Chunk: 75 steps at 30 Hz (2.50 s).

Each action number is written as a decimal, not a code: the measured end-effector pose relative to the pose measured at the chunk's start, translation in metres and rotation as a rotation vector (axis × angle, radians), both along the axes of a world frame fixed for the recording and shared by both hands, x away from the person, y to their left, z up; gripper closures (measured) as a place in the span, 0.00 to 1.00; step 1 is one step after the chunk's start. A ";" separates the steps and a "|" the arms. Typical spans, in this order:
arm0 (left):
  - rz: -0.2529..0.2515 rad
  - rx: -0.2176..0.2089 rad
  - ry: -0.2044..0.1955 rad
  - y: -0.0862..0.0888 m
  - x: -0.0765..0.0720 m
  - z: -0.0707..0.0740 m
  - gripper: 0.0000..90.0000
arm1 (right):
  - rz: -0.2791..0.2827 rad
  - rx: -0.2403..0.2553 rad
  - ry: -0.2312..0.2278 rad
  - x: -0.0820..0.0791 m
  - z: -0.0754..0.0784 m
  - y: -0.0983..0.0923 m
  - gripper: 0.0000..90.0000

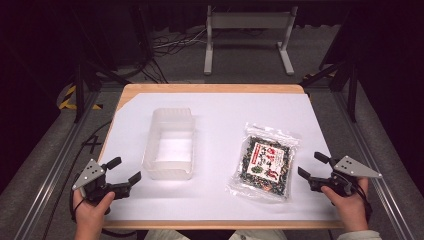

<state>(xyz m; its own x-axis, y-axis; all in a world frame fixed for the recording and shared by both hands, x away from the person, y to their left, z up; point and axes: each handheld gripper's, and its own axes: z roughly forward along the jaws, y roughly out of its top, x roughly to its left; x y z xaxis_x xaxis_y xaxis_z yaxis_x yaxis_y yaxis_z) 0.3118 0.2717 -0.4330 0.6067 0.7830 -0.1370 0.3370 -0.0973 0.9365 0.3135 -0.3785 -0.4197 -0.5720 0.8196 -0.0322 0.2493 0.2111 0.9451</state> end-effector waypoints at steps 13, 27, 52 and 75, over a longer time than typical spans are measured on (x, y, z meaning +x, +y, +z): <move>-0.037 -0.032 0.016 -0.004 0.002 -0.004 0.09 | -0.006 -0.005 0.035 0.012 0.011 -0.002 0.21; -0.037 -0.014 0.020 -0.006 0.002 -0.006 0.08 | 0.002 0.013 0.036 0.037 0.030 -0.003 0.17; -0.046 0.019 0.024 -0.006 0.002 -0.008 0.08 | -0.006 0.035 0.078 0.087 0.040 0.002 0.07; -0.048 0.020 0.027 -0.006 0.002 -0.009 0.08 | -0.043 -0.022 0.218 0.130 0.004 -0.001 0.17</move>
<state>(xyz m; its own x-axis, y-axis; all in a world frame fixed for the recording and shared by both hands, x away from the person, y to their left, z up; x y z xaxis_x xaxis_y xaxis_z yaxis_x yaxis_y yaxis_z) 0.3138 0.2654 -0.4417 0.6397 0.7561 -0.1382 0.3565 -0.1327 0.9248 0.4436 -0.3799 -0.4158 -0.5321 0.8438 0.0701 0.4561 0.2159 0.8633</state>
